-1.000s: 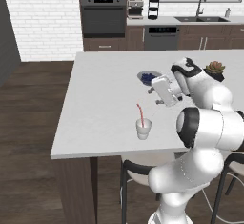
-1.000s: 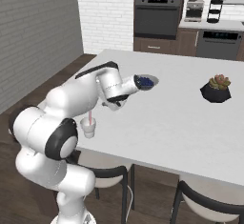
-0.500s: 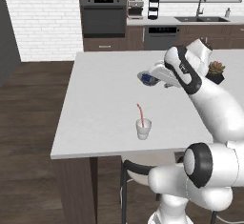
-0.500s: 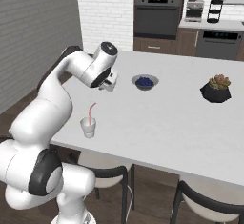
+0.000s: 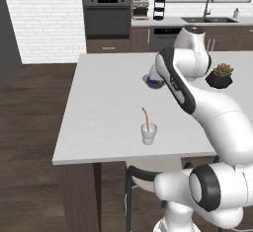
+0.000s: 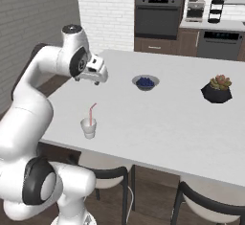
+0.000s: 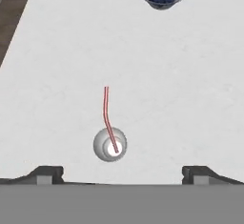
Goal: Take a straw from the drawer in front and place it inside the glass cup on the dining counter.
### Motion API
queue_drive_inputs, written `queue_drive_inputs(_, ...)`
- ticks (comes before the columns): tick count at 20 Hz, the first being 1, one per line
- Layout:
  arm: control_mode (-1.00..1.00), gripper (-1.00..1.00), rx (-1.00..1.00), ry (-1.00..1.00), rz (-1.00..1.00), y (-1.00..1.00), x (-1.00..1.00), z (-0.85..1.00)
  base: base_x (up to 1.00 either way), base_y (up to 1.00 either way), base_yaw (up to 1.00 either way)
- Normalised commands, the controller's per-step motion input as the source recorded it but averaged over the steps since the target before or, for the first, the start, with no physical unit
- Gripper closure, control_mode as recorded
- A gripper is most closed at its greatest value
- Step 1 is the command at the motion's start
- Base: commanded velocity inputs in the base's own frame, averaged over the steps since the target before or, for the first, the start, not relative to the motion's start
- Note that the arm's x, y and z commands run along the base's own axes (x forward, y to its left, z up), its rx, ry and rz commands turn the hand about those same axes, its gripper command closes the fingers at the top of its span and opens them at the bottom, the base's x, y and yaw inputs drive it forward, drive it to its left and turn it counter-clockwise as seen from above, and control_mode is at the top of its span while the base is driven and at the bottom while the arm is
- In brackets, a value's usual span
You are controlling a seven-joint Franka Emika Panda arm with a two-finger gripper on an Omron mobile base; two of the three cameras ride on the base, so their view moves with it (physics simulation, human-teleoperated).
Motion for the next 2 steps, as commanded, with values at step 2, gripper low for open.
queue_drive_inputs(2,-1.00,-1.00,-0.25,0.21,-0.09,0.00,-0.46,0.00,0.00,0.00,0.00)
